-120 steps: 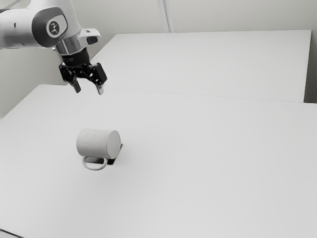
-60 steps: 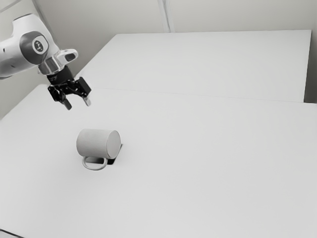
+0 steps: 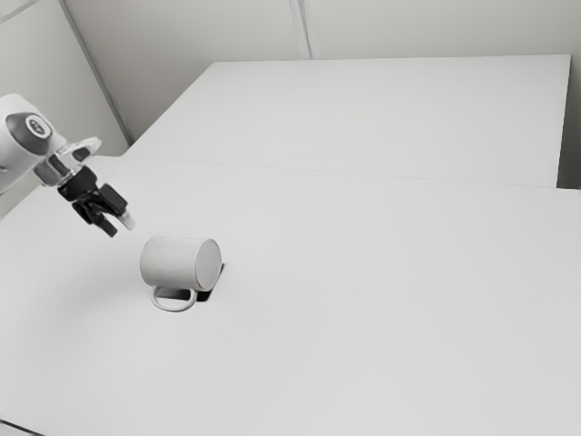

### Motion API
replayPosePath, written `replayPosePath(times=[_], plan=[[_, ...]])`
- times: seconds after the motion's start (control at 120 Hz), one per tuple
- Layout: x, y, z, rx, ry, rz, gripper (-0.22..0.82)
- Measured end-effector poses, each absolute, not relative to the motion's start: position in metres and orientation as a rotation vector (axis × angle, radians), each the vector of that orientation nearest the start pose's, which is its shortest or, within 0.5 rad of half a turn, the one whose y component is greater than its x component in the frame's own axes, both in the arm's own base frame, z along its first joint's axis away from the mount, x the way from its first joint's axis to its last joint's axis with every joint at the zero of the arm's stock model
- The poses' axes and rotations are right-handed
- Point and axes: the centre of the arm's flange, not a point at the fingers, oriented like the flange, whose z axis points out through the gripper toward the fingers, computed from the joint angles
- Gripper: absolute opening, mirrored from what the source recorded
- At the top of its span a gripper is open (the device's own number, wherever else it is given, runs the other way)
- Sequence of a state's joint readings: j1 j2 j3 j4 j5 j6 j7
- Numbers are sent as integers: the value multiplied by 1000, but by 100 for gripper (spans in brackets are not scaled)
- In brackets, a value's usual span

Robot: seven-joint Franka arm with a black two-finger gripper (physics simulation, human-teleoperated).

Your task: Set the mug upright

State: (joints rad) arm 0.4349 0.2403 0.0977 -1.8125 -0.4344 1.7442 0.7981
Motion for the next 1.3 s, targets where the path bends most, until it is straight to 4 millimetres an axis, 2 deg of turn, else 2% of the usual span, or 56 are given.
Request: replayPosePath(times=[0.175, 0.475, 0.667, 0.775, 0.85, 1.125, 1.3], plan=[[521, 274, 365, -3754, 331, -40, 60], [525, 254, 348, -3923, 469, -183, 60], [521, 248, 318, -4015, 448, -196, 60], [516, 242, 310, -4072, 452, -186, 60], [510, 237, 307, -4123, 453, -138, 52], [505, 226, 310, -4208, 495, -51, 5], [505, 222, 313, -4219, 515, -28, -10]])
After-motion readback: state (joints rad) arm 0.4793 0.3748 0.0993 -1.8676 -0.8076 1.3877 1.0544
